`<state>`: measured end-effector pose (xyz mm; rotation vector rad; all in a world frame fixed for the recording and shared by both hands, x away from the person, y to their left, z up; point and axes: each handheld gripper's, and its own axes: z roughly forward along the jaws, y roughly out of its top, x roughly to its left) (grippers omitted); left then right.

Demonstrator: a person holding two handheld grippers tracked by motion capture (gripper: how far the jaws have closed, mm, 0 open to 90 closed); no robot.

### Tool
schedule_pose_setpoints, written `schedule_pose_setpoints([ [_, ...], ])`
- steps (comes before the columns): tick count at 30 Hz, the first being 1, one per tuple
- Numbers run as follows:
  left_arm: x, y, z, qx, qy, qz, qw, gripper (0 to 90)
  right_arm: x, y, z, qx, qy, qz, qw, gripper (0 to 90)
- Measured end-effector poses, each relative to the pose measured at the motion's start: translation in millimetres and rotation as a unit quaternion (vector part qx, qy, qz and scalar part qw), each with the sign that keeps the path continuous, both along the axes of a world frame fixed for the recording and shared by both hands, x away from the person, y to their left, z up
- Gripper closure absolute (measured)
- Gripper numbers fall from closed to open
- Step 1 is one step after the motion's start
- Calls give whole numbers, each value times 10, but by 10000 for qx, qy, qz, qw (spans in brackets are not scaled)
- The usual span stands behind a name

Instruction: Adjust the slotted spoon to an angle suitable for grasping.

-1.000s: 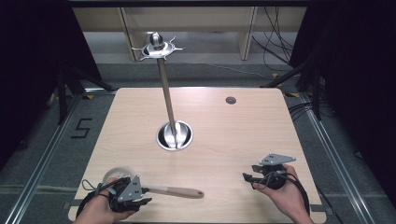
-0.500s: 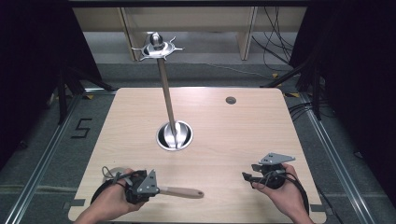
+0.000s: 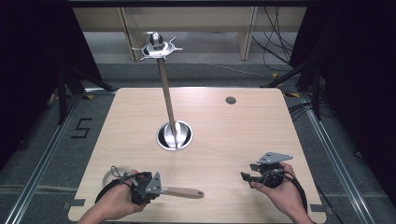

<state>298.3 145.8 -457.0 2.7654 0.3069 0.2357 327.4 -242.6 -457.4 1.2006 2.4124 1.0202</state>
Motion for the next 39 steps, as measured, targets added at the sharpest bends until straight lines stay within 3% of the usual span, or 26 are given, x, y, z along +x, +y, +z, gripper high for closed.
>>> schedule_pose_setpoints([
  [5, 65, -106, -95, 242, 103, -84, 9996, 891, 2, -9, -4, -10, 23, 7, 10000, 480],
  [7, 82, -126, -126, 260, 188, 24, 9995, 891, -15, 6, -3, 50, 106, -67, 9999, 479],
  [12, 144, -156, -179, 358, 185, 34, 9992, 891, 1, -5, -5, -2, 49, 9, 10000, 479],
  [17, 213, -148, -207, 303, 226, 160, 9992, 891, -1, 1, -4, 0, 6, 21, 10000, 478],
  [19, 229, -147, -203, 305, 209, 155, 9992, 891, -7, 7, 5, 33, 88, -19, 10000, 478],
  [20, 273, -138, -184, 444, 221, 104, 9987, 891, -5, 7, 4, 41, 107, -12, 9999, 478],
  [22, 297, -138, -183, 432, 197, 69, 9988, 891, -7, 8, 4, 56, 105, -20, 9999, 478],
  [24, 325, -141, -201, 371, 272, 239, 9987, 890, -1, -1, -3, 13, 46, 15, 10000, 478],
  [28, 358, -150, -200, 367, 206, 327, 9986, 890, 4, -6, -4, -8, 16, 33, 10000, 477],
  [32, 414, -173, -206, 397, 56, 481, 9980, 888, -11, 11, 2, 71, 146, -58, 9999, 478],
  [34, 446, -174, -208, 418, -92, 498, 9978, 888, 2, -4, -7, 2, 34, 25, 10000, 478],
  [35, 455, -175, -218, 381, -21, 581, 9976, 888, 1, -3, -5, 7, 43, 18, 10000, 478],
  [39, 489, -165, -218, 318, -106, 686, 9971, 886, -2, -4, -5, 6, 46, 17, 10000, 478],
])
